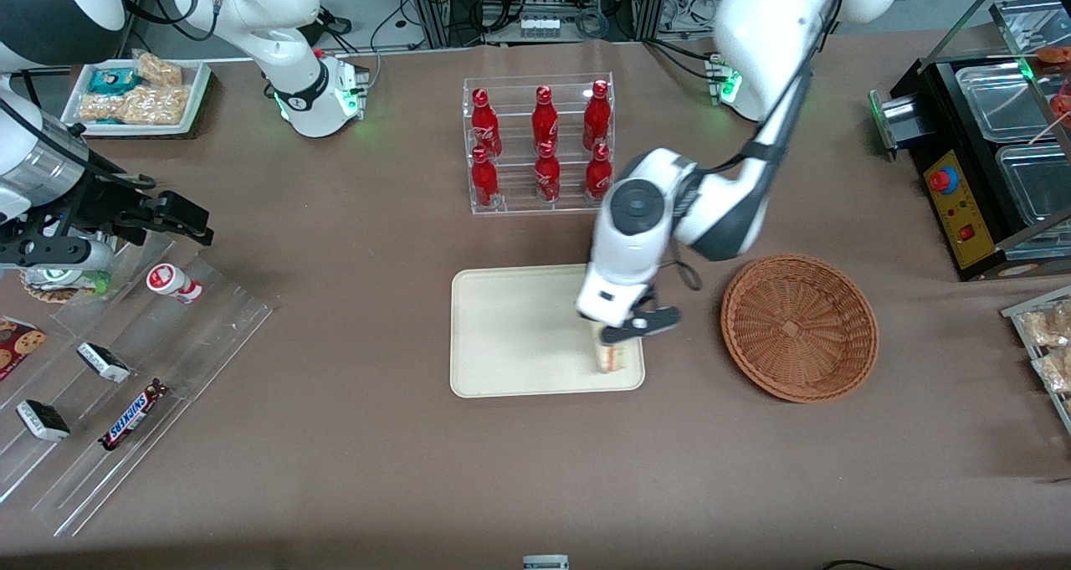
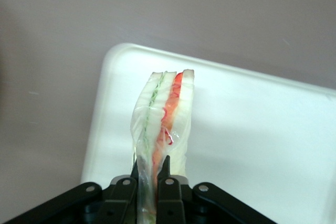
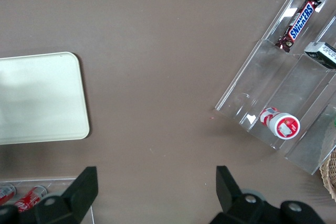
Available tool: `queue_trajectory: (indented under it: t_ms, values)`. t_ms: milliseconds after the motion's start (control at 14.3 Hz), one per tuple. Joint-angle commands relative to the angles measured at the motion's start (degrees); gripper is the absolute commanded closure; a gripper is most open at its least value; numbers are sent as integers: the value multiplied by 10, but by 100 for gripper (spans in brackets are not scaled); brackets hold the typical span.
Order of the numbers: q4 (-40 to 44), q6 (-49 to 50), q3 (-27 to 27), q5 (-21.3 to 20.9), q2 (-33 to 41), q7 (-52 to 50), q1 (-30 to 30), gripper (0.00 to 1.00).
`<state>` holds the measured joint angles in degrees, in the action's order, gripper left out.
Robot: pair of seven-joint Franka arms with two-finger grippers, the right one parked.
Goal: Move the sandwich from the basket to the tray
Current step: 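Carry the sandwich to the cream tray and lower it onto the tray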
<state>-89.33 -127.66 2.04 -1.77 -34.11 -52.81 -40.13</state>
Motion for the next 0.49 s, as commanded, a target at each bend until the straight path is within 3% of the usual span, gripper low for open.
queue_trajectory:
  t_ms: [0,280,420]
  values:
    - [88,5,11,-8,-68,11,-37,94]
    - [122,-1,11,-8,-112,7,-64,94]
    - [120,-16,11,-9,-119,10,-64,88]
